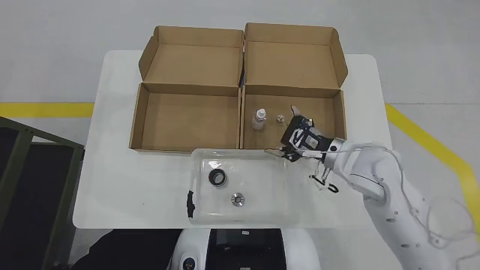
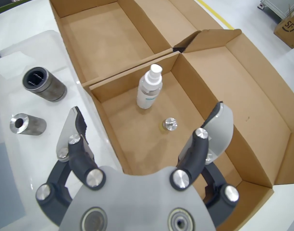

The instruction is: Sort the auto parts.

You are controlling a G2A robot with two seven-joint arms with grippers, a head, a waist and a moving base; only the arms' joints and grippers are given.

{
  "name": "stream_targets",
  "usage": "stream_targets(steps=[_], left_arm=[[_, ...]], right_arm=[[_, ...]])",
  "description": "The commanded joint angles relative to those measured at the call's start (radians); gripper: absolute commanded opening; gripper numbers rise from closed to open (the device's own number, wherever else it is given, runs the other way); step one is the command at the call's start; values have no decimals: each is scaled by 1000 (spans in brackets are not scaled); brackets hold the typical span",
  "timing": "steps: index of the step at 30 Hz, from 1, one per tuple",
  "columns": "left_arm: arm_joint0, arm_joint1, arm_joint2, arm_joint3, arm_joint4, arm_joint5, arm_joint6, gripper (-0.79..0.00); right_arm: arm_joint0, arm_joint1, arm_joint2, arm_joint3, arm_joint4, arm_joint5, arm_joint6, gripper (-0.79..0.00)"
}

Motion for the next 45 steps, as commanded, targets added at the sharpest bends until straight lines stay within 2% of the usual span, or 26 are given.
stream_targets(steps=[1,8,22,33,45], left_arm=[[0,0,0,0,0,0,0,0],[0,0,0,0,0,0,0,0],[0,0,0,0,0,0,0,0],[0,0,0,0,0,0,0,0],[0,0,0,0,0,0,0,0]], right_arm=[[-32,4,6,-42,-8,-9,-2,0],[-140,16,0,-178,-83,-64,-5,0],[-153,16,-146,-207,-274,-94,4,0],[-110,5,-229,-161,-231,-98,78,0],[7,-17,-322,-50,-157,-100,184,0]])
